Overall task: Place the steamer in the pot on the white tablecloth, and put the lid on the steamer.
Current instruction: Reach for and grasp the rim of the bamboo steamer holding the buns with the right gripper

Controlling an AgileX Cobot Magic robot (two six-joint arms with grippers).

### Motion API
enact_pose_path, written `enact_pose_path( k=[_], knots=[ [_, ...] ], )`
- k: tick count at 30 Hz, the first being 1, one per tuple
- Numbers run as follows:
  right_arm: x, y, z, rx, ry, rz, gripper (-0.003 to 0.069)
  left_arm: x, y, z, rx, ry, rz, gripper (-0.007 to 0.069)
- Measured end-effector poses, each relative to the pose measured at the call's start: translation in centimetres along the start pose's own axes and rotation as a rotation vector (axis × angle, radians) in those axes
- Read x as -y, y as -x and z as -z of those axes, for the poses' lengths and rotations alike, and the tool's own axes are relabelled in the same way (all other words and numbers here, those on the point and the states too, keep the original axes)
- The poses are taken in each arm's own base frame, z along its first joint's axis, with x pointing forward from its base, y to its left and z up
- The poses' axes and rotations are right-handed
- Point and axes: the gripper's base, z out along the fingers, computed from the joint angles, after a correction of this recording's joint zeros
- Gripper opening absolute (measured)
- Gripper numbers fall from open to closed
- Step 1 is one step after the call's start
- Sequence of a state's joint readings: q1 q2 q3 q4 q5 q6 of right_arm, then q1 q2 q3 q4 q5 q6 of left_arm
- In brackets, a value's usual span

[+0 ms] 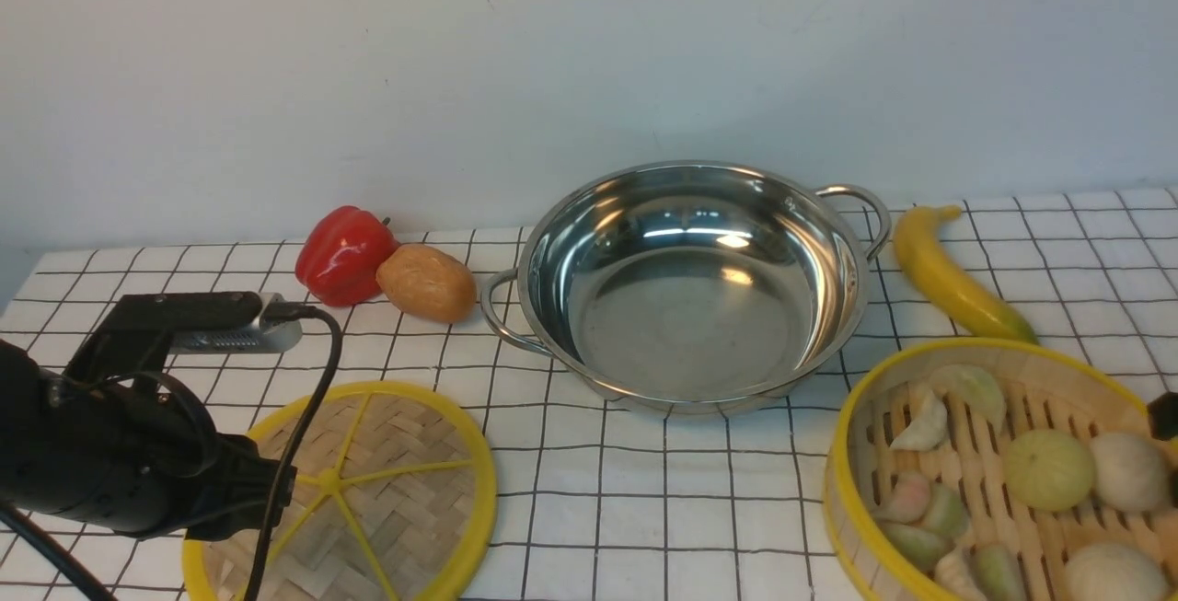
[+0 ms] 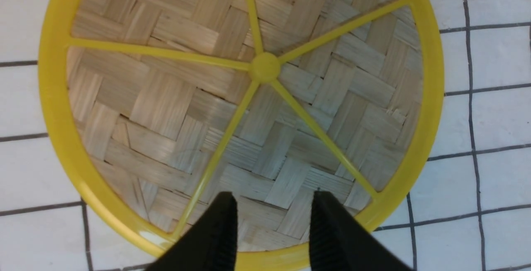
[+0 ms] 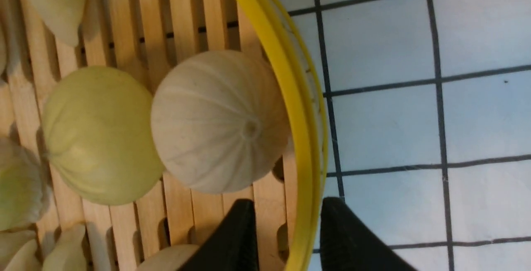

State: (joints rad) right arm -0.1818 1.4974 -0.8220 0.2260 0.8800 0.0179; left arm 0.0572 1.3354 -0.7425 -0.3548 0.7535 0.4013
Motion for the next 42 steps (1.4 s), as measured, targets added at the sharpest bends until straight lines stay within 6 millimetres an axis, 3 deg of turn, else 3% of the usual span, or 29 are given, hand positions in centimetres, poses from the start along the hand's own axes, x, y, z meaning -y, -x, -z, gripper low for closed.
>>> enact_pose_path(
  k=[11, 20, 25, 27, 33, 39, 42],
  knots=[
    [0.1, 0.1, -0.6, -0.022, -0.011, 0.004, 0.0240, 0.0, 0.0, 0.0, 0.000, 0.000, 0.000, 0.0243],
    [0.6, 0.1, -3.5, -0.131, -0.029, -0.011, 0.0230, 0.0, 0.0, 0.0, 0.000, 0.000, 0.000, 0.0243],
    [0.6, 0.1, -3.6, -0.133, -0.030, -0.022, 0.0108, 0.0, 0.0, 0.0, 0.000, 0.000, 0.000, 0.0243],
    [0.8, 0.2, -3.5, -0.133, -0.050, 0.016, 0.0061, 0.0, 0.0, 0.0, 0.000, 0.000, -0.001, 0.0243],
    [0.9, 0.2, -3.4, -0.157, -0.073, 0.029, 0.0060, 0.0, 0.0, 0.0, 0.000, 0.000, -0.001, 0.0243],
    [0.9, 1.2, -1.5, -0.212, -0.117, 0.054, 0.0060, 0.0, 0.0, 0.0, 0.000, -0.001, 0.000, 0.0243],
    [0.4, 2.4, 0.3, -0.185, -0.109, 0.049, 0.0060, 0.0, 0.0, 0.0, 0.000, -0.001, 0.000, 0.0243]
  ],
)
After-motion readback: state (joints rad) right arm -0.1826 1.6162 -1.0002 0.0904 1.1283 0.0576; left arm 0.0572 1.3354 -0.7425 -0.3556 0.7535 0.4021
